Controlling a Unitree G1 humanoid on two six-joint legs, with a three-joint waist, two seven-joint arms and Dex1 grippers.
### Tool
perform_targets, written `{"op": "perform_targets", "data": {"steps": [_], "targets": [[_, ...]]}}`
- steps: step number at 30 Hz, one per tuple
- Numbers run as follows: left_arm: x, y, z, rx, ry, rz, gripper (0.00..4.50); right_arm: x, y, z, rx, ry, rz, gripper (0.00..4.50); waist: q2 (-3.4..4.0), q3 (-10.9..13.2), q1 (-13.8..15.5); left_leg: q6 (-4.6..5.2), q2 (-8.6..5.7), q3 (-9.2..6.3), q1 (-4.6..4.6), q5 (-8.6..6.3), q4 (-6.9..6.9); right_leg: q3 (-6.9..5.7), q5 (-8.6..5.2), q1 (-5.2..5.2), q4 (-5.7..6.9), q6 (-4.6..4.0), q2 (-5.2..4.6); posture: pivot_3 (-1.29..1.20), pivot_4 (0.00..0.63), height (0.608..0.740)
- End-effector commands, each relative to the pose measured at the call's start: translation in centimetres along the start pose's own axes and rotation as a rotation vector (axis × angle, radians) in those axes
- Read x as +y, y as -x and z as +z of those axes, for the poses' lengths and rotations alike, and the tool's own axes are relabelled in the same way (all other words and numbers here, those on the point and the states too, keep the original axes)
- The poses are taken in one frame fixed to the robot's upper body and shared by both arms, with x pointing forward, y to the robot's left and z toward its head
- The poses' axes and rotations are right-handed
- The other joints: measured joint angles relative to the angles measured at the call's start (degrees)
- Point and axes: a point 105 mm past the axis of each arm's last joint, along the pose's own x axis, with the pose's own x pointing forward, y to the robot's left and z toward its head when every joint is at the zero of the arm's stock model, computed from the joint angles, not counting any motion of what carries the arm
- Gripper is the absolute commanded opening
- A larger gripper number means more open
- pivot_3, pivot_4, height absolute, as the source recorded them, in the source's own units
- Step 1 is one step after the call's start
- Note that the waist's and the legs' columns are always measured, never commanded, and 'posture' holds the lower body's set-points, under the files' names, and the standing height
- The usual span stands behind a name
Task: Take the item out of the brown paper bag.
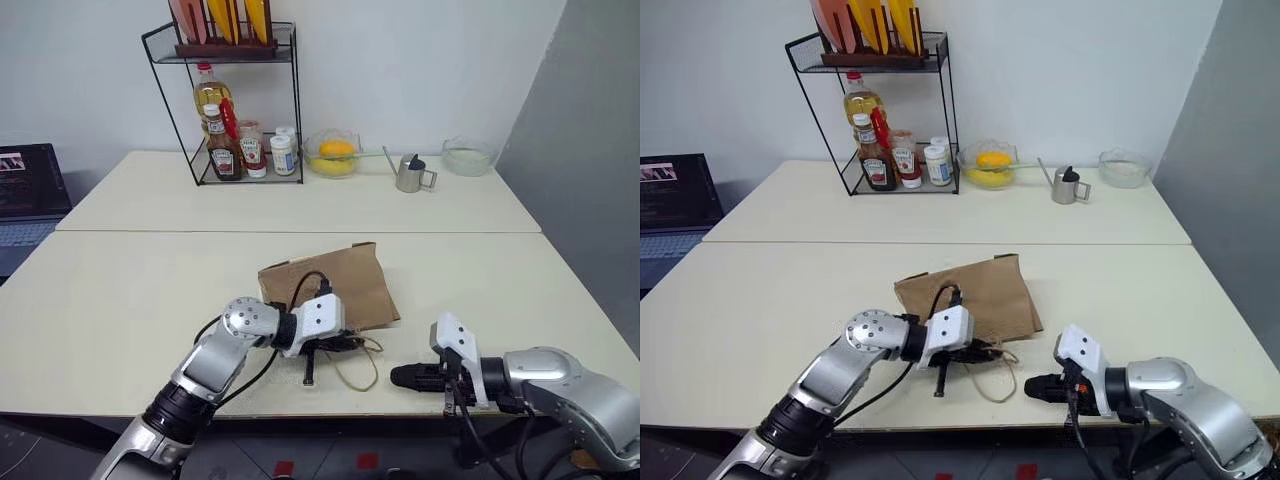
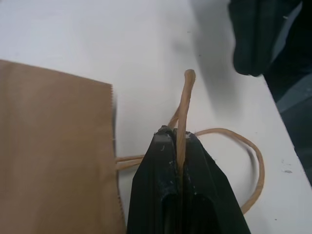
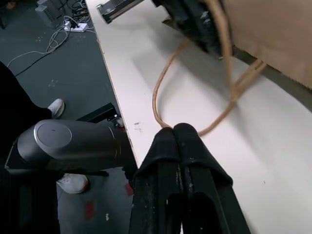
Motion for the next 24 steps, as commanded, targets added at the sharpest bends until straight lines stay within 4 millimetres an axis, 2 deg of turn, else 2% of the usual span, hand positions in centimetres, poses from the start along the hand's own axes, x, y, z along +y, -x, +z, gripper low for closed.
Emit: {"op": "perform_targets", "data": {"steps": [1,5,11,12,13,19,24], "targets": [[1.3,0.7,2.0,-0.055,0.012,0.073,0.03,0.3,-0.2,0.8,-0.035,0.078,0.019,0.0,0.0,0.0,0.0,0.0,0.0,0.0,0.0,0.0,0.0,0.0,-0.01,0.0,0.0,0.01,0.0,0.0,0.15,0.74],[2.5,1.0,2.4,-0.064,0.041,0.123,0.0,0.3,-0.5,0.7,-0.03,0.144,0.042,0.93,0.0,0.0,0.0,0.0,0.0,-0.01,-0.02,0.0,0.02,-0.01,-0.01,0.0,0.0,0.03,0.0,0.0,0.15,0.74],[2.9,1.3,2.9,-0.071,0.047,0.135,0.0,0.0,-1.2,0.5,-0.013,0.293,0.054,3.06,0.0,0.0,0.0,0.0,0.0,0.0,0.01,0.0,0.02,0.0,-0.01,0.0,0.01,0.02,0.01,0.0,0.15,0.74],[2.8,1.4,3.1,-0.082,0.055,0.132,0.0,0.0,-1.5,0.4,-0.007,0.319,0.053,3.55,0.0,0.0,0.0,0.0,0.0,0.0,0.0,0.0,0.02,0.0,-0.01,0.0,0.01,0.02,0.01,0.0,0.15,0.74],[2.8,1.4,3.4,-0.094,0.065,0.128,0.0,0.0,-1.8,0.1,0.005,0.349,0.062,3.8,0.0,0.0,0.0,0.0,0.0,0.0,0.0,0.0,0.02,0.0,0.0,0.0,0.01,0.01,0.01,0.0,0.15,0.74],[3.0,1.6,4.0,-0.119,0.097,0.125,0.0,-0.1,-3.3,-0.6,0.02,0.461,0.095,3.8,0.0,0.0,-0.1,0.0,0.0,0.0,-0.01,0.0,0.04,0.0,0.03,0.0,0.02,-0.04,0.0,0.0,0.15,0.74],[3.4,1.8,4.2,-0.126,0.107,0.142,0.0,-0.7,-4.9,-0.1,-0.006,0.516,0.093,3.8,0.0,0.0,-0.1,-0.01,0.01,-0.01,0.01,0.0,0.06,-0.01,0.04,0.0,0.05,-0.05,0.01,0.0,0.15,0.74]]}}
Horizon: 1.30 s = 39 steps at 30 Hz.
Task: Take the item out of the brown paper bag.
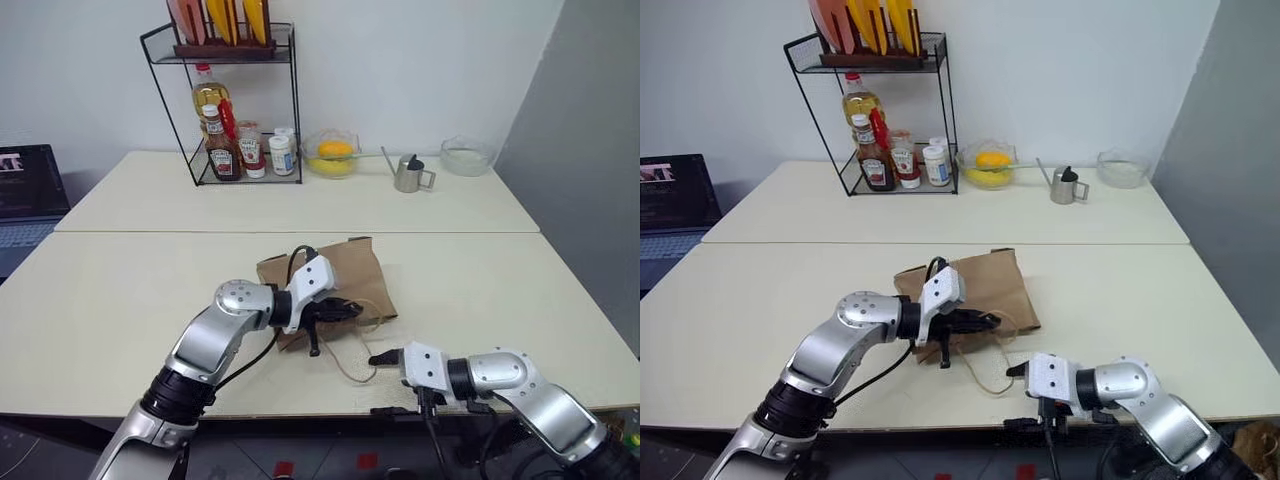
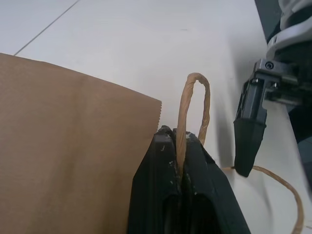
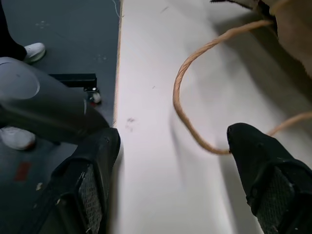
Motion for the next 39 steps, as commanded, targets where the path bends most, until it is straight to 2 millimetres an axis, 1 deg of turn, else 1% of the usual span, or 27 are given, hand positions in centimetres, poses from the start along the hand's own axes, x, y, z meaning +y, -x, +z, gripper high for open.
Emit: {"op": "perform_targets", "data": {"steps": [1,5,8,11,15,17,20,22,24,26,29,32,39], "targets": [[0.4,0.4,1.6,-0.045,-0.037,0.02,0.0,-0.8,-0.6,0.9,-0.035,0.061,-0.013,3.8,0.0,0.0,0.0,0.0,0.0,0.01,0.0,0.0,0.0,0.01,0.01,0.0,-0.01,-0.01,0.0,0.0,0.15,0.74],[0.2,0.4,1.6,-0.044,-0.038,0.015,0.0,-1.5,-0.9,1.3,-0.048,0.079,-0.023,3.8,0.0,0.0,0.1,0.0,-0.01,-0.01,-0.01,0.0,0.01,0.0,0.1,0.0,-0.01,-0.16,-0.01,0.0,0.15,0.74],[0.1,0.4,1.6,-0.043,-0.037,0.016,0.0,-2.0,-1.1,1.8,-0.08,0.07,-0.037,3.21,0.0,0.0,0.1,0.0,-0.01,0.0,-0.01,0.0,0.01,0.0,0.1,0.0,0.0,-0.17,-0.01,0.0,0.15,0.74],[0.2,0.4,1.6,-0.042,-0.037,0.02,0.0,-1.9,-1.0,1.9,-0.085,0.079,-0.022,2.12,0.0,0.0,0.1,0.0,-0.01,-0.01,-0.01,0.0,0.01,0.01,0.1,0.0,0.0,-0.17,-0.01,0.0,0.15,0.74],[0.3,0.4,1.6,-0.043,-0.041,0.027,0.0,-1.3,-0.8,1.4,-0.065,0.079,0.019,0.63,0.0,0.0,0.1,0.0,-0.01,-0.01,-0.01,0.0,0.01,0.0,0.1,0.0,0.0,-0.17,-0.01,0.0,0.15,0.74],[0.5,0.5,1.8,-0.045,-0.044,0.036,0.0,-1.0,-0.9,0.8,-0.048,0.069,0.033,0.04,0.0,0.0,0.0,0.0,-0.01,0.0,-0.01,0.0,0.01,0.01,0.1,0.0,0.0,-0.17,-0.01,0.0,0.15,0.74],[1.0,0.8,2.2,-0.043,-0.053,0.048,0.0,-0.6,-0.9,-0.1,-0.024,0.055,0.051,0.04,0.0,0.0,0.1,0.0,-0.01,-0.01,-0.01,0.0,0.01,0.0,0.1,0.0,0.0,-0.17,-0.01,0.0,0.15,0.74],[1.8,1.3,2.8,-0.044,-0.061,0.059,0.0,-0.6,-1.1,-0.8,-0.008,0.051,0.052,0.04,0.0,0.0,0.1,0.0,-0.02,-0.01,-0.03,0.0,0.02,0.0,0.1,0.0,0.0,-0.17,-0.02,0.0,0.15,0.74],[3.0,1.7,3.6,-0.057,-0.065,0.1,0.0,-0.6,-1.3,-1.4,0.009,0.052,0.054,0.04,0.0,0.0,0.1,0.0,-0.02,-0.01,-0.02,0.0,0.02,-0.01,0.1,0.0,0.0,-0.17,-0.01,0.0,0.15,0.74],[5.5,2.4,5.3,-0.093,-0.082,0.192,0.0,-0.8,-1.7,-1.9,0.021,0.048,0.046,0.04,-0.01,0.0,0.1,0.0,-0.02,-0.01,-0.01,0.0,0.03,-0.02,0.1,0.01,0.0,-0.17,-0.01,0.0,0.15,0.74],[7.4,3.0,6.9,-0.121,-0.11,0.253,0.0,-1.2,-2.2,-2.2,0.02,0.04,0.035,0.04,-0.03,0.0,0.0,0.0,-0.02,-0.02,-0.01,0.0,0.06,-0.02,0.11,0.01,0.0,-0.14,-0.01,0.0,0.15,0.74],[8.5,3.6,8.0,-0.138,-0.145,0.296,0.0,-1.5,-2.6,-2.3,0.021,0.04,0.031,0.04,-0.01,0.0,-0.3,0.0,-0.01,0.0,0.07,0.0,0.03,-0.01,0.12,0.04,0.03,-0.15,0.0,0.0,0.15,0.74],[9.9,4.2,8.7,-0.162,-0.175,0.371,0.0,-1.7,-2.9,-2.3,0.02,0.04,0.03,0.04,-0.02,0.0,-0.3,-0.01,0.0,0.0,0.17,0.0,0.1,0.02,0.11,0.04,0.34,-0.14,0.03,0.0,0.15,0.74]]}}
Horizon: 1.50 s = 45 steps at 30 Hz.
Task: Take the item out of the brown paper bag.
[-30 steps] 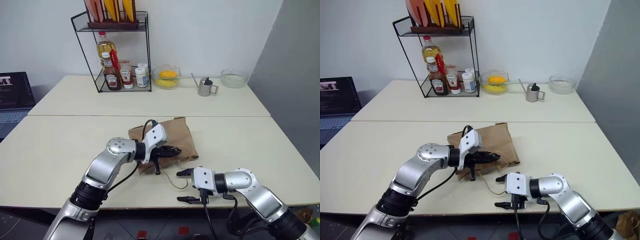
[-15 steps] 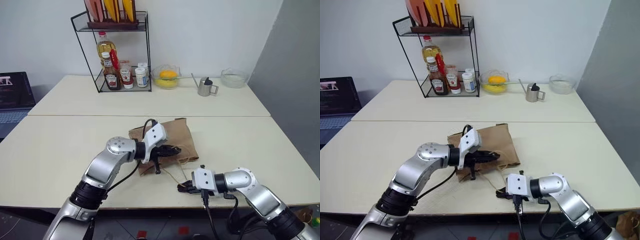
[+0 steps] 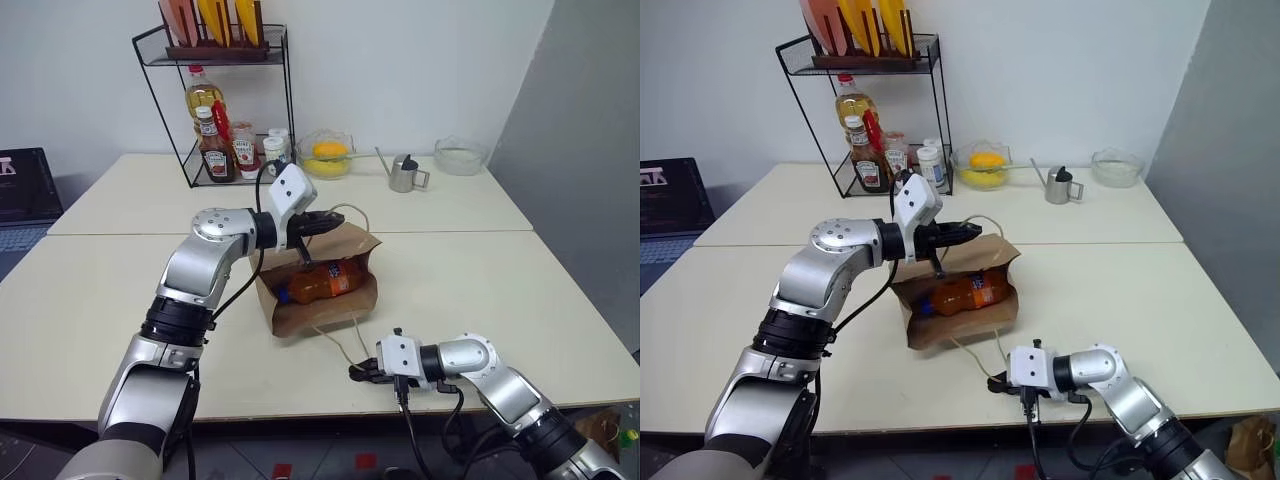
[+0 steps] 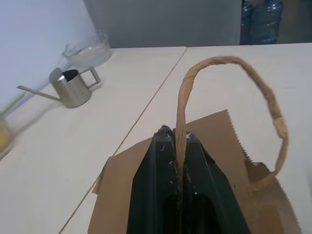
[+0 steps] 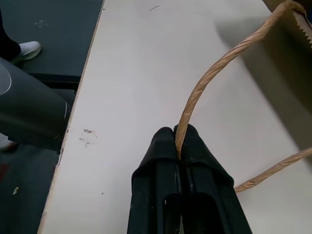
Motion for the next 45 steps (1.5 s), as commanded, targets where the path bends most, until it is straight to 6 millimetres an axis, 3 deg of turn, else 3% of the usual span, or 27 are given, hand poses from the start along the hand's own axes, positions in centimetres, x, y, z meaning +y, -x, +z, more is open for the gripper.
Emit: {"op": "perform_targets", "data": {"steps": [1,5,11,14,22,24,25,28,31,39,45], "targets": [[1.3,0.4,2.3,-0.068,-0.059,0.06,0.0,0.3,-0.1,-1.2,0.054,-0.022,0.002,0.04,0.0,0.0,0.0,0.0,-0.01,0.0,0.01,0.0,0.01,0.01,0.0,0.0,0.04,0.0,0.0,0.0,0.15,0.74],[1.4,0.5,2.8,-0.086,-0.054,0.058,0.0,0.1,0.5,-0.9,0.052,-0.035,-0.012,0.04,0.0,0.0,0.0,0.0,-0.01,0.01,0.04,0.0,0.01,0.02,-0.02,0.0,0.08,0.03,0.0,0.0,0.15,0.74],[1.1,0.6,2.9,-0.09,-0.056,0.046,0.0,-0.1,2.8,1.3,0.001,-0.092,-0.046,0.04,-0.02,0.0,0.5,0.0,-0.1,-0.02,-0.04,0.0,0.04,0.01,-0.02,-0.02,0.1,0.02,-0.08,0.0,0.15,0.74],[1.2,0.6,3.0,-0.092,-0.057,0.047,0.0,-0.3,3.9,3.7,-0.065,-0.157,-0.037,0.67,-0.02,0.0,0.4,0.0,-0.13,-0.04,-0.08,0.0,0.07,0.0,-0.02,-0.02,0.08,0.03,-0.12,0.0,0.15,0.74],[0.5,0.3,2.9,-0.103,-0.048,0.018,0.0,-0.7,4.6,6.7,-0.128,-0.192,-0.044,3.56,-0.02,0.0,0.3,0.0,-0.1,-0.05,-0.07,0.0,0.05,-0.01,-0.1,-0.04,0.09,0.15,-0.08,0.0,0.15,0.74],[0.3,0.2,3.0,-0.104,-0.049,0.011,0.0,-1.4,5.3,7.6,-0.169,-0.227,-0.071,4.3,-0.03,0.0,0.4,0.0,-0.1,-0.05,-0.08,0.0,0.05,-0.02,-0.09,-0.04,0.08,0.14,-0.08,0.0,0.15,0.74],[0.3,0.2,3.0,-0.104,-0.049,0.01,0.0,-2.3,5.9,8.4,-0.202,-0.249,-0.107,4.43,-0.03,0.0,0.4,0.0,-0.1,-0.06,-0.09,0.0,0.05,-0.03,-0.09,-0.04,0.08,0.15,-0.08,0.0,0.15,0.74],[0.4,0.4,3.1,-0.106,-0.054,0.018,0.0,-4.4,7.6,11.2,-0.323,-0.305,-0.177,4.43,-0.03,0.0,0.3,0.0,-0.11,-0.04,-0.1,0.0,0.06,0.0,-0.04,-0.05,0.09,0.06,-0.09,0.0,0.15,0.74],[0.3,0.4,3.6,-0.115,-0.05,0.018,0.0,-5.5,7.2,13.0,-0.378,-0.317,-0.205,4.43,-0.03,0.0,0.3,0.0,-0.08,-0.08,-0.09,0.0,0.03,-0.05,-0.03,-0.06,0.11,0.02,-0.07,0.0,0.15,0.74],[0.1,0.3,3.7,-0.117,-0.046,0.017,0.0,-7.7,2.5,8.8,-0.145,-0.184,-0.302,4.43,-0.03,0.0,0.3,0.0,-0.11,-0.07,-0.16,-0.01,0.01,-0.07,-0.08,-0.12,0.08,0.05,-0.09,0.0,0.15,0.74],[-0.1,0.3,3.6,-0.117,-0.043,0.016,0.0,-10.4,0.1,8.9,-0.136,-0.128,-0.379,4.43,-0.02,0.0,0.1,0.0,-0.09,-0.06,-0.18,-0.01,-0.01,-0.06,-0.06,-0.21,0.15,0.01,-0.08,0.0,0.15,0.74]]}}
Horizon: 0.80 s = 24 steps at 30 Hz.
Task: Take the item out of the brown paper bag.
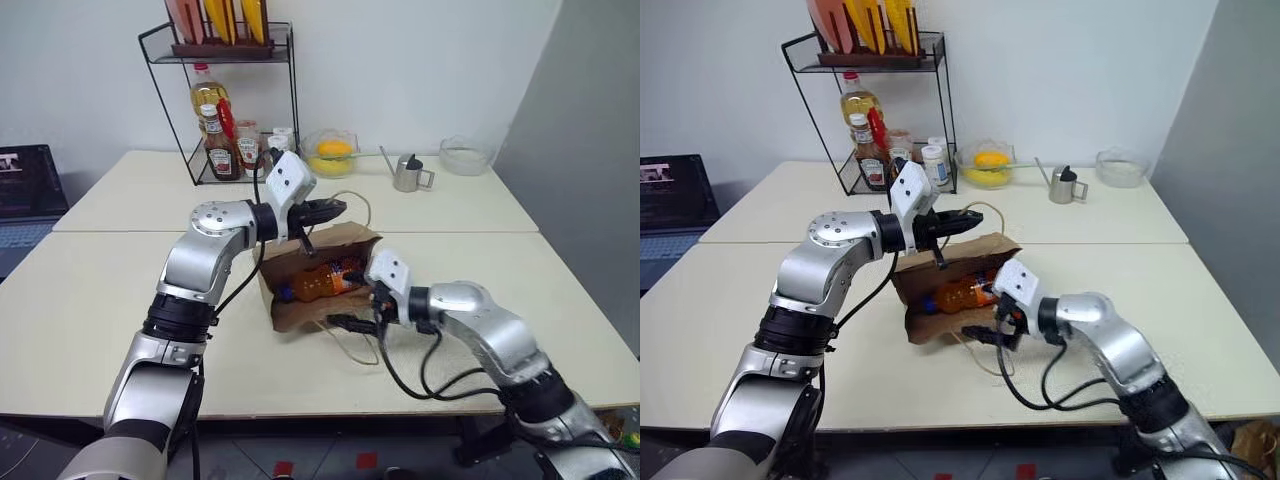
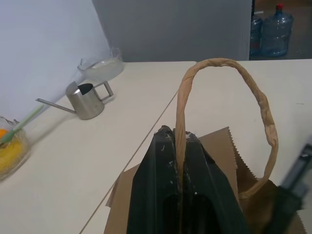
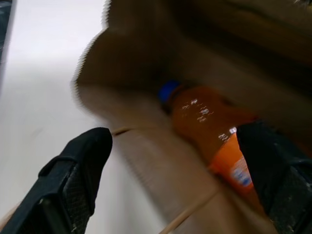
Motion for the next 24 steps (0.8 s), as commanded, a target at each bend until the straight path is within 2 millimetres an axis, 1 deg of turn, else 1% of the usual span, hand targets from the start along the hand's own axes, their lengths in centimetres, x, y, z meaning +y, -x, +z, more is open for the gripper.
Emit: {"op": "perform_targets", "data": {"steps": [1,5,8,12,13,15,17,20,24], "targets": [[0.1,0.4,1.6,-0.05,-0.034,0.013,0.0,-0.7,-1.1,1.4,-0.041,0.084,-0.028,4.43,0.0,0.0,0.0,0.0,0.0,0.0,-0.01,0.0,0.0,0.0,0.0,0.0,0.0,0.0,0.0,0.0,0.15,0.74],[0.2,0.4,1.6,-0.052,-0.03,0.016,0.0,-1.5,-2.3,1.1,-0.015,0.121,-0.067,4.43,0.0,0.0,0.2,0.0,-0.02,-0.01,-0.04,0.0,0.02,-0.01,0.01,0.0,-0.01,-0.01,-0.02,0.0,0.15,0.74],[0.2,0.4,1.7,-0.057,-0.025,0.017,0.0,-2.4,-3.3,0.2,0.06,0.235,-0.108,4.43,0.0,0.0,0.2,0.0,-0.02,-0.01,-0.03,0.0,0.02,-0.01,0.01,0.0,0.0,-0.01,-0.02,0.0,0.15,0.74],[0.2,0.3,1.7,-0.065,-0.015,0.019,0.0,-3.8,-4.2,-0.6,0.167,0.524,-0.148,4.43,0.01,0.0,0.1,0.0,-0.02,0.01,-0.04,0.0,0.01,0.0,0.01,-0.05,0.0,-0.01,-0.02,0.0,0.15,0.74],[0.2,0.3,1.7,-0.065,-0.014,0.019,0.0,-3.9,-4.3,-0.9,0.201,0.619,-0.134,4.43,0.01,0.0,0.0,0.0,-0.02,0.01,-0.04,0.0,0.01,0.0,0.01,-0.06,0.01,-0.01,-0.02,0.0,0.15,0.74],[0.3,0.4,1.7,-0.065,-0.013,0.022,0.0,-3.9,-4.4,-1.5,0.243,0.717,-0.098,4.43,0.01,0.0,0.0,0.0,-0.02,0.03,-0.05,0.0,0.0,0.02,0.01,-0.1,0.01,-0.01,-0.02,0.0,0.15,0.74],[0.3,0.4,1.7,-0.065,-0.013,0.024,0.0,-3.8,-4.5,-1.9,0.265,0.761,-0.074,4.43,0.01,0.0,0.0,0.0,-0.02,0.02,-0.06,0.0,-0.01,0.01,0.01,-0.09,0.01,-0.01,-0.02,0.0,0.15,0.74],[0.5,0.5,1.6,-0.066,-0.01,0.031,0.0,-3.9,-4.8,-1.9,0.276,0.828,-0.066,4.43,0.01,0.0,0.0,-0.01,-0.02,0.02,-0.06,0.0,0.0,0.02,0.01,-0.09,0.01,-0.01,-0.02,0.0,0.15,0.74],[0.4,0.5,1.7,-0.068,-0.008,0.032,0.0,-3.9,-5.5,-2.1,0.29,0.885,-0.062,4.43,0.01,0.0,0.0,-0.01,-0.01,0.02,-0.05,0.0,0.0,0.02,0.01,-0.09,0.03,-0.02,-0.02,0.0,0.15,0.74]]}}
